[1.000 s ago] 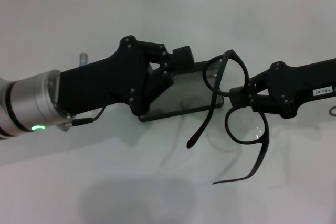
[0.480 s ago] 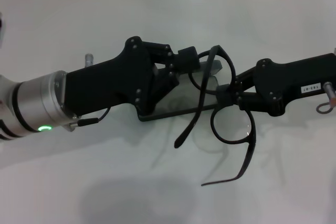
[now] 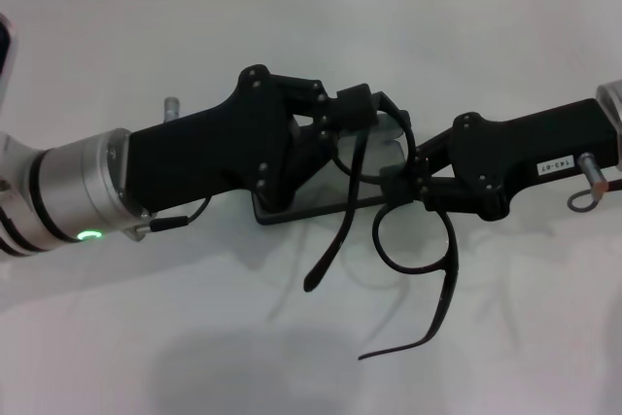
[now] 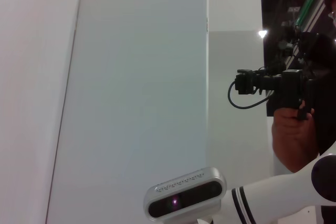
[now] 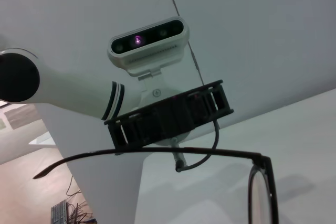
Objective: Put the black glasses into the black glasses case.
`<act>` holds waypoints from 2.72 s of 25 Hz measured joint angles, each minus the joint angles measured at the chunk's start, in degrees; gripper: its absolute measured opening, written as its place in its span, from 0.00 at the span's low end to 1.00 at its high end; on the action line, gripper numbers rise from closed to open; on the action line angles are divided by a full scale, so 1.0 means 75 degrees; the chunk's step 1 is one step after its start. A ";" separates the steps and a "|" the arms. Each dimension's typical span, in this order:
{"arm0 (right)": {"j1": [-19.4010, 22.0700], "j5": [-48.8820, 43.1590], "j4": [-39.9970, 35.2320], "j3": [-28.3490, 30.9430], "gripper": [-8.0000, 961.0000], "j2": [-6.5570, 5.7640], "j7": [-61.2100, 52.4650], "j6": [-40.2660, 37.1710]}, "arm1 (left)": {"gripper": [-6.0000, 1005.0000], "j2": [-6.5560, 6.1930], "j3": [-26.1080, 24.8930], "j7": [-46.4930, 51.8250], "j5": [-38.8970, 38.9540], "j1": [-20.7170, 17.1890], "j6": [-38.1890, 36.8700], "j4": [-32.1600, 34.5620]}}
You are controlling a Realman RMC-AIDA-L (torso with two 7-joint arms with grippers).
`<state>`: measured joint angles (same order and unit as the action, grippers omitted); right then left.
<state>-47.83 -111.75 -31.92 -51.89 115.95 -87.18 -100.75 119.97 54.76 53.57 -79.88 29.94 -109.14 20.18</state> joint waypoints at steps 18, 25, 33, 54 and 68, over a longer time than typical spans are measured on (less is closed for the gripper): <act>-0.0019 0.0825 0.0092 -0.0417 0.12 0.0009 0.0017 -0.0103 | 0.01 0.0035 0.0080 -0.0250 -0.0042 0.0063 0.0015 -0.0264; -0.0022 0.1019 0.0131 -0.0430 0.12 0.0002 0.0022 -0.0391 | 0.01 0.0027 0.0094 -0.0436 -0.0027 0.0118 0.0018 -0.0441; -0.0019 0.1107 0.0295 -0.0418 0.12 -0.0018 0.0021 -0.0435 | 0.01 0.0035 0.0094 -0.0564 -0.0012 0.0097 0.0032 -0.0447; -0.0235 0.1145 0.0747 -0.0476 0.11 0.0036 -0.0085 0.0311 | 0.01 0.0068 0.0193 -0.1547 0.0238 0.0231 0.0282 -0.0755; -0.0366 0.1222 0.0884 -0.0500 0.11 0.0019 -0.0083 0.0435 | 0.01 0.0082 0.0477 -0.1943 0.0303 0.0295 0.0741 -0.0769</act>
<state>-50.58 -102.58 -25.29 -55.64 116.09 -87.81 -97.49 120.58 58.33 39.00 -77.61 32.16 -103.58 14.41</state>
